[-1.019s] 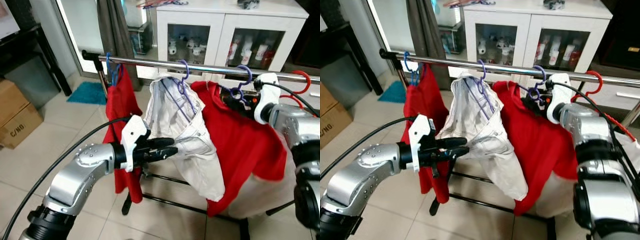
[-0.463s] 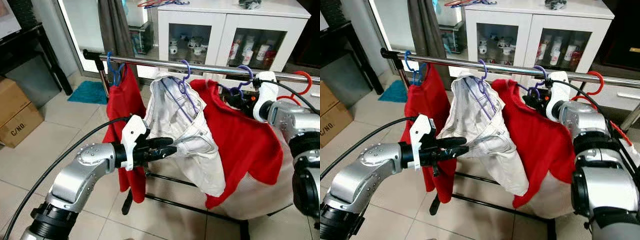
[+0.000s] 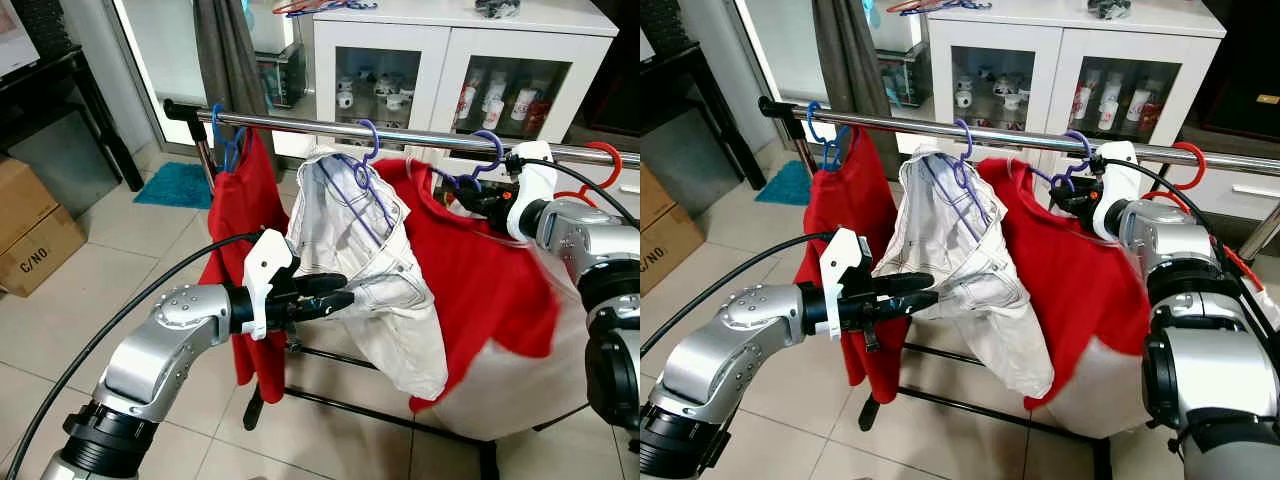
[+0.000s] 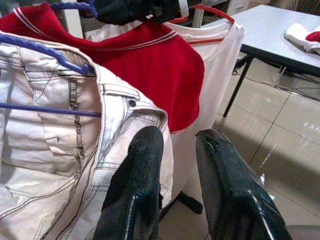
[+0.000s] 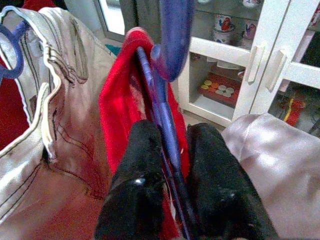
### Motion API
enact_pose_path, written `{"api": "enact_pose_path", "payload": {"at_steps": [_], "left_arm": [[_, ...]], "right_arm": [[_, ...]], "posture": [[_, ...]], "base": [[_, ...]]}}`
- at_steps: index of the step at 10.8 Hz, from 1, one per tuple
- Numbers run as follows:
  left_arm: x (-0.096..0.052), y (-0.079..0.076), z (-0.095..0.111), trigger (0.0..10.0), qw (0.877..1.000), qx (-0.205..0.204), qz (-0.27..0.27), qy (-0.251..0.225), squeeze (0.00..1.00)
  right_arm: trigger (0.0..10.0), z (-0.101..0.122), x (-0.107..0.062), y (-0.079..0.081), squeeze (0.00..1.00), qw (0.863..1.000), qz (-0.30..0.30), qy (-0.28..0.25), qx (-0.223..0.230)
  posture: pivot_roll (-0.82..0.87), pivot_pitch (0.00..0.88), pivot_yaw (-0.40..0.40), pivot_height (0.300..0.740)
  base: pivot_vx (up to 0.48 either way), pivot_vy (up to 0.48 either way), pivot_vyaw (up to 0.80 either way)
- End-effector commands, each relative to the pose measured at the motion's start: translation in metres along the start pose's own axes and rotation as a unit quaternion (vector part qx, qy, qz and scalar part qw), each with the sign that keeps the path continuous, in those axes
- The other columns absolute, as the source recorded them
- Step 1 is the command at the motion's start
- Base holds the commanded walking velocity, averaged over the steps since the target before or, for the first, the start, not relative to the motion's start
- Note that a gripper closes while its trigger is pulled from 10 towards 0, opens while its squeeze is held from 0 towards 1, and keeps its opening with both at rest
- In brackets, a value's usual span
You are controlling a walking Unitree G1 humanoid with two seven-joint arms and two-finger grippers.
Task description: Hang hanger
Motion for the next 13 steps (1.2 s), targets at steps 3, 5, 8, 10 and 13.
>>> {"api": "enact_pose_path", "payload": {"at_steps": [3,5,8,10,13], "left_arm": [[-0.003,0.009,0.003,10.0,0.999,0.023,0.046,-0.005,0.00],[-0.002,0.009,0.003,10.0,0.999,0.030,0.044,-0.001,0.00],[0.004,0.016,0.017,10.0,0.997,0.044,0.067,-0.015,0.00],[0.005,0.026,0.019,10.0,0.991,0.050,0.116,-0.032,0.00],[0.009,0.025,0.009,10.0,0.991,0.041,0.127,-0.028,0.00]], "right_arm": [[0.0,0.010,-0.002,-0.002,0.00,1.000,0.002,-0.015,-0.003],[0.0,0.017,-0.008,-0.009,0.00,0.999,-0.004,-0.031,-0.005],[0.0,0.031,-0.023,-0.021,0.00,0.998,-0.025,-0.058,-0.023],[0.0,0.032,-0.041,-0.022,0.00,0.997,-0.038,-0.066,-0.032],[0.0,0.012,-0.058,0.003,0.00,0.996,-0.046,-0.068,-0.030]], "posture": [[-0.07,0.000,0.045,0.740],[-0.08,0.000,0.051,0.740],[-0.10,0.000,0.067,0.740],[-0.09,0.000,0.055,0.740],[-0.10,0.000,0.050,0.740]], "base": [[0.000,0.000,0.00],[0.000,0.000,0.00],[0.000,0.000,0.00],[0.000,0.000,0.00],[0.000,0.000,0.00]]}}
Point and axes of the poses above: a point about 5 cm out from each wrist's last joint towards the gripper, its own x axis pointing out of the wrist towards the gripper, its own z axis along the axis of the wrist's last joint, y = z × x, the point moved 5 cm from there along x, pointing out of the wrist towards the gripper, and after that the axes turned 14 degrees about -x, right-handed, at the moved point
